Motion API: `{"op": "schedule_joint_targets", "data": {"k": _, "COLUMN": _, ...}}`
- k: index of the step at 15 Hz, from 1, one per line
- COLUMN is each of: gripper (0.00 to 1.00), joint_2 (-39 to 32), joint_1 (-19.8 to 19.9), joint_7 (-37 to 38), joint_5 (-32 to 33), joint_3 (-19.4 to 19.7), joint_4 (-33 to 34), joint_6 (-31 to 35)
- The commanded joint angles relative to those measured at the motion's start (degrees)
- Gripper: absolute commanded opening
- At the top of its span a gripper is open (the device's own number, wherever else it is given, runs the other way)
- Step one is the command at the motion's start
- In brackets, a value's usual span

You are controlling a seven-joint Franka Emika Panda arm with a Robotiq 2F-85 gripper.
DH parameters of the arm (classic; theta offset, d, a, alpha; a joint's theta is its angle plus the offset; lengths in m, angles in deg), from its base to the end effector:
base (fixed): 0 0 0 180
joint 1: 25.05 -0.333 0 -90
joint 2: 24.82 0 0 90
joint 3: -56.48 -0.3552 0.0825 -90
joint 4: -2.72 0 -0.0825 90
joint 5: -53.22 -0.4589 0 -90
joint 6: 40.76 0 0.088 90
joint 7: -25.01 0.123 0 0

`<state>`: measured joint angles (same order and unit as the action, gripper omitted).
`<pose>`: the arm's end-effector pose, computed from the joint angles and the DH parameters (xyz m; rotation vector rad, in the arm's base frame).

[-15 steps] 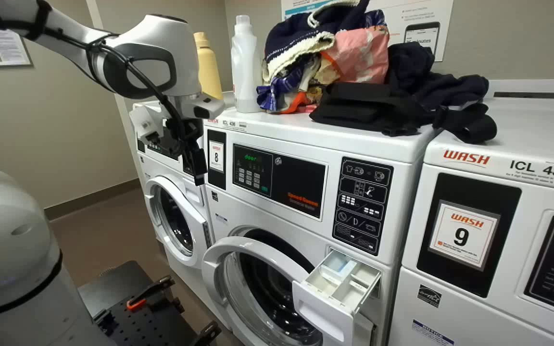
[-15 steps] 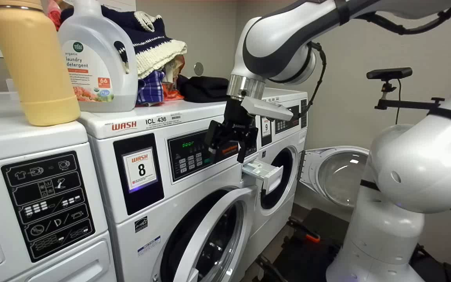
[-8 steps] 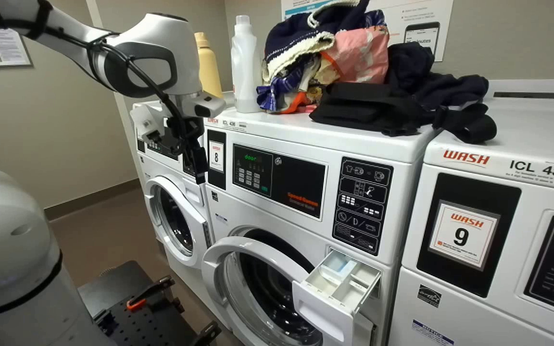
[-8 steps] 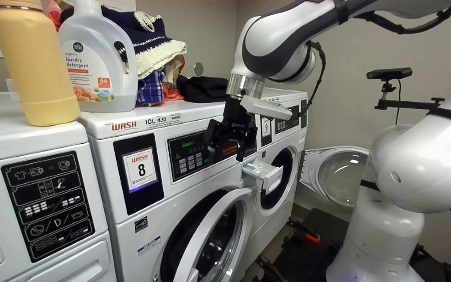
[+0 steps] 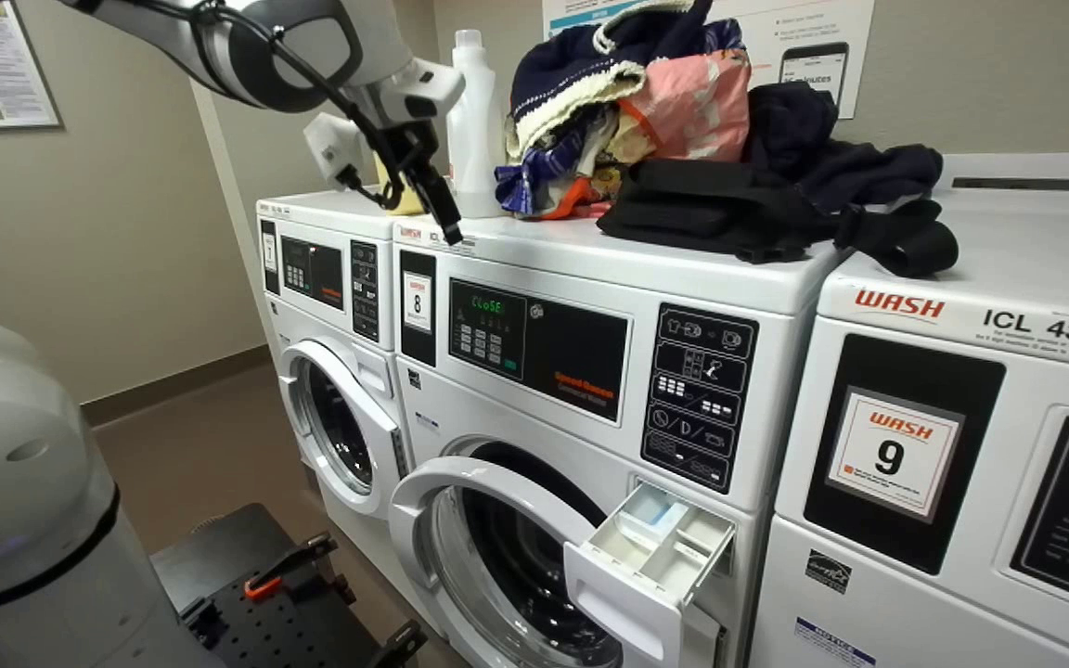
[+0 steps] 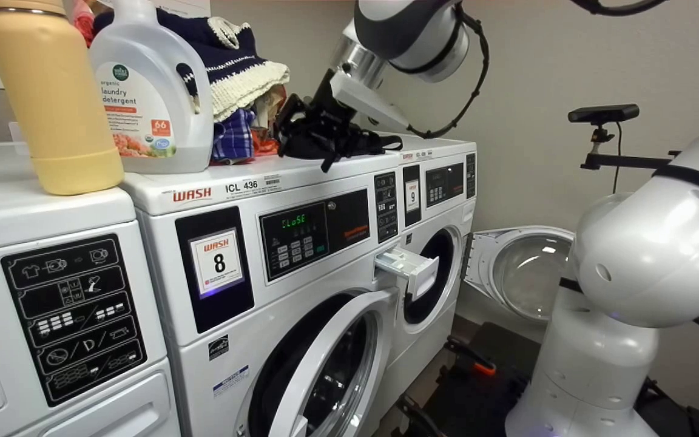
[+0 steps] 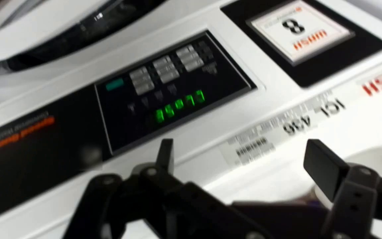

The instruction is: Move the dark blue and white jersey to the right

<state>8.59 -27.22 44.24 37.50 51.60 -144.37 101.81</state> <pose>0.4598 0.0595 0.5001 -2.7387 0.5409 -0.6462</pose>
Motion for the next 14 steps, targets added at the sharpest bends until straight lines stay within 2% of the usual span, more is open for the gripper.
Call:
{"op": "schedule_joint_targets", "data": {"k": 1, "gripper": 1.0, "joint_2": -5.89, "joint_1": 4.56, "joint_7": 7.61, "joint_5": 3.27, "joint_3": -4.04, "joint_4": 10.49, "joint_6": 5.79}}
{"op": "schedule_joint_targets", "data": {"k": 5, "gripper": 1.0, "joint_2": -11.27, "joint_1": 10.87, "joint_7": 16.73, "joint_5": 11.71, "joint_3": -9.53, "joint_4": 21.21, "joint_6": 11.86}}
{"op": "schedule_joint_targets", "data": {"k": 8, "gripper": 1.0, "joint_2": -15.11, "joint_1": 15.83, "joint_7": 25.34, "joint_5": 20.82, "joint_3": -13.66, "joint_4": 28.92, "joint_6": 13.9}}
{"op": "schedule_joint_targets", "data": {"k": 14, "gripper": 1.0, "joint_2": -23.38, "joint_1": 27.01, "joint_7": 44.91, "joint_5": 40.51, "joint_3": -23.47, "joint_4": 43.69, "joint_6": 12.84}}
